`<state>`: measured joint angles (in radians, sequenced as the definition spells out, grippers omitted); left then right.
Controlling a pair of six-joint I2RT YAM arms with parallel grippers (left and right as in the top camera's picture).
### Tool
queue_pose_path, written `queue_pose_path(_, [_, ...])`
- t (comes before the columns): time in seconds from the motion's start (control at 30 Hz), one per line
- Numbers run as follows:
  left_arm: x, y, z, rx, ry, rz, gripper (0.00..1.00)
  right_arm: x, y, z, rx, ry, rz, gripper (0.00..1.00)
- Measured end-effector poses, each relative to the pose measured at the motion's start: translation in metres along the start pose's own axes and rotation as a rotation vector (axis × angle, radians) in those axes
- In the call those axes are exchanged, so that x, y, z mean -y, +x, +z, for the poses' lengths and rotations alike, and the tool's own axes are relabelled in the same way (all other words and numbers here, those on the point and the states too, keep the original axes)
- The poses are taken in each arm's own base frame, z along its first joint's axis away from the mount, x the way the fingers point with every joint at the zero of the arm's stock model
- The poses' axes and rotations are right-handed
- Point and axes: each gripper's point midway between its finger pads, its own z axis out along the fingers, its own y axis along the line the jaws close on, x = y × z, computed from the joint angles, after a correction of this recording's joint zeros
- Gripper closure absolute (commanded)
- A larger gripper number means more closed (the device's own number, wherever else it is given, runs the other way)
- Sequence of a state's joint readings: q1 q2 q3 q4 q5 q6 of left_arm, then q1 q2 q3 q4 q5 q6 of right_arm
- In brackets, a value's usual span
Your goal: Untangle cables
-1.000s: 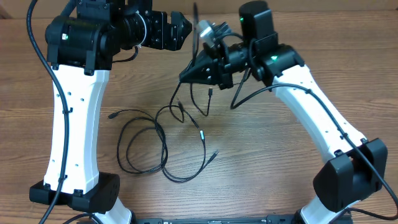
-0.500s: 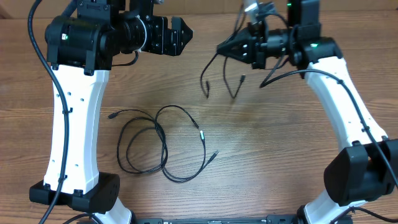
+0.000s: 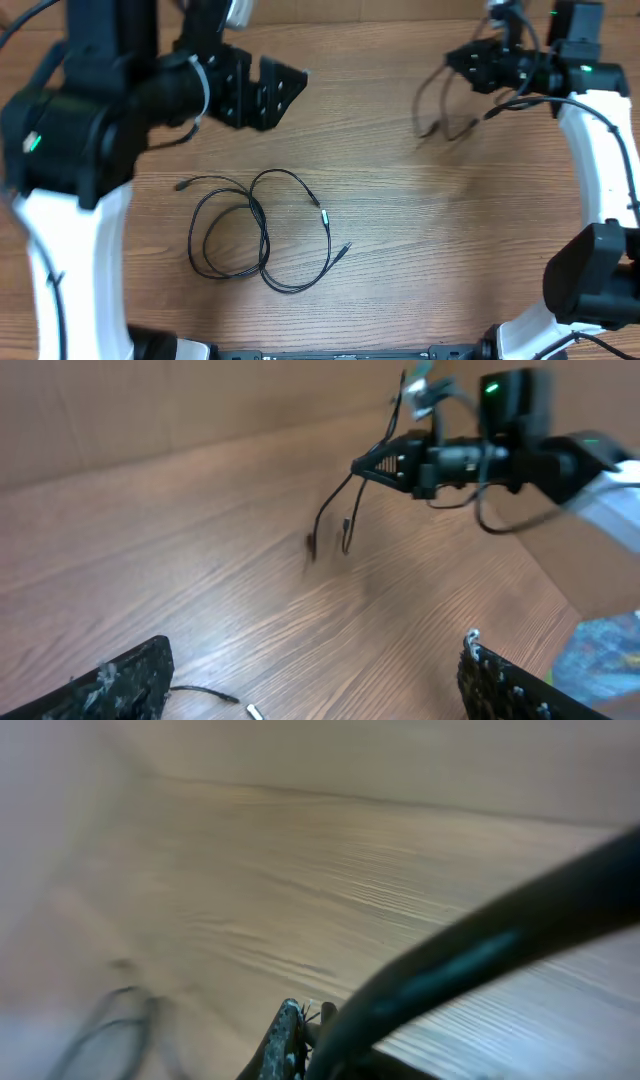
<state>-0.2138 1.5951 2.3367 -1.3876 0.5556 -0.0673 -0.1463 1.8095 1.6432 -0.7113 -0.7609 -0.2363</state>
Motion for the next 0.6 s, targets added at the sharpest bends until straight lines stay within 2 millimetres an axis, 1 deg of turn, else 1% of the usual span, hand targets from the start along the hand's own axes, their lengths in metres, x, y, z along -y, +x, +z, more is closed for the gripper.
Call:
queue_pose_path(0.1, [0.016, 0.001, -0.024, 0.041, 0.009, 0.026, 0.11, 0.044, 0.007, -0.021, -0.008, 0.153, 0.052, 0.96])
queue_pose_path(0.23, [0.032, 0.010, -0.043, 0.050, 0.024, 0.042, 0.11, 0.095, 0.015, -0.056, 0.005, 0.319, 0.114, 0.96])
queue_pose_path(0.27, [0.035, 0.012, -0.044, 0.046, 0.030, 0.044, 0.11, 0.109, 0.018, -0.068, 0.011, 0.363, 0.133, 0.96])
queue_pose_path(0.37, [0.044, 0.020, -0.046, 0.022, 0.049, 0.048, 0.12, 0.140, 0.025, -0.097, 0.027, 0.465, 0.175, 0.96])
queue_pose_path(0.47, [0.052, 0.025, -0.044, 0.002, 0.070, 0.056, 0.13, 0.173, 0.034, -0.134, 0.050, 0.576, 0.211, 0.96])
queue_pose_path(0.5, [0.054, 0.026, -0.043, -0.001, 0.076, 0.059, 0.13, 0.181, 0.036, -0.144, 0.058, 0.601, 0.214, 0.96])
queue_pose_path(0.6, [0.060, 0.028, -0.042, -0.009, 0.093, 0.069, 0.14, 0.208, 0.044, -0.182, 0.090, 0.698, 0.227, 0.96])
